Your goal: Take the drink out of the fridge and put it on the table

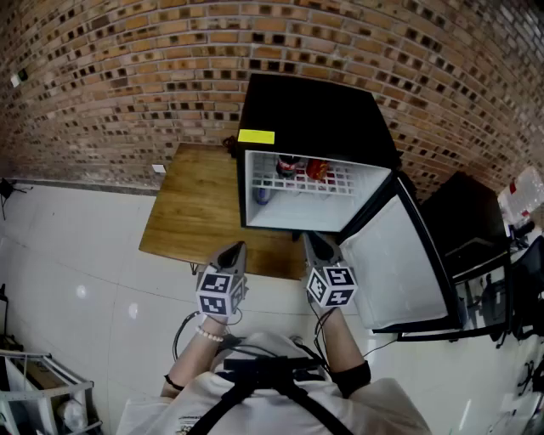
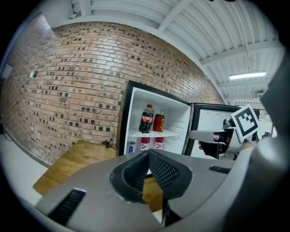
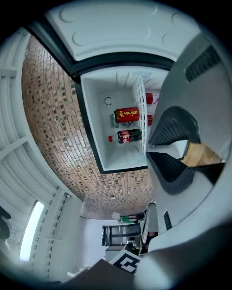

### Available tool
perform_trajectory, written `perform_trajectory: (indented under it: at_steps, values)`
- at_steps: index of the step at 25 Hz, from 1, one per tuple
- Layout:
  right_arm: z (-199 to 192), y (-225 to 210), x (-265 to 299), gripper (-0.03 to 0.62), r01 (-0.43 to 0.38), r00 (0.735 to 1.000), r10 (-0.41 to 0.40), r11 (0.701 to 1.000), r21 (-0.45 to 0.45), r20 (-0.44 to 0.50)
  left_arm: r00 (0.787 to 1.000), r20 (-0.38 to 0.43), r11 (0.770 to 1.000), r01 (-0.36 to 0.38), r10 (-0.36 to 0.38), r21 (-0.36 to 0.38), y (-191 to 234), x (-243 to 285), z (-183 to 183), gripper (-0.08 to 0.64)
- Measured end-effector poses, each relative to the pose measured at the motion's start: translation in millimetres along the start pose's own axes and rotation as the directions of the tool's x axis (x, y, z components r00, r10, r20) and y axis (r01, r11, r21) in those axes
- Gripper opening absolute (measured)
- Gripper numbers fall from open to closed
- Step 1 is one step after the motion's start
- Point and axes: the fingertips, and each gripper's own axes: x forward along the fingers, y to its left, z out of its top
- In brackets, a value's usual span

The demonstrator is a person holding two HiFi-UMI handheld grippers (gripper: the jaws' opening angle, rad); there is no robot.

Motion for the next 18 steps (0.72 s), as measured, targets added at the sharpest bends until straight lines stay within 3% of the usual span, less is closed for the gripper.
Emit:
perform_trajectory:
  at_steps: [1, 5, 12, 18]
  values:
    - [3.7, 0.8, 8.7, 0.088, -0.006, 1.0, 0.006, 1.0, -0.008, 0.0, 1.0, 0.001, 1.0, -0.002, 0.002, 0.003, 3.0, -0.1, 0.9, 0.0]
    - [19.9, 0.1, 44.7, 0.216, -0.02, 1.0, 0.02, 0.999, -0.031, 0.001, 1.0, 0.006, 1.0, -0.007, 0.007, 0.014, 12.8, -0.6, 4.0, 0.0]
    - [49.4, -8.3, 108.0, 0.34, -0.019, 1.0, 0.019, 0.997, -0.071, 0.005, 1.0, 0.003, 1.0, -0.01, 0.01, 0.018, 23.3, -1.9, 7.6, 0.0]
    - [63.5, -21.0, 158.4, 0.373, 0.007, 1.0, -0.009, 0.996, -0.09, -0.02, 1.0, -0.007, 1.0, -0.015, 0.015, 0.016, 34.7, -3.0, 10.4, 0.0]
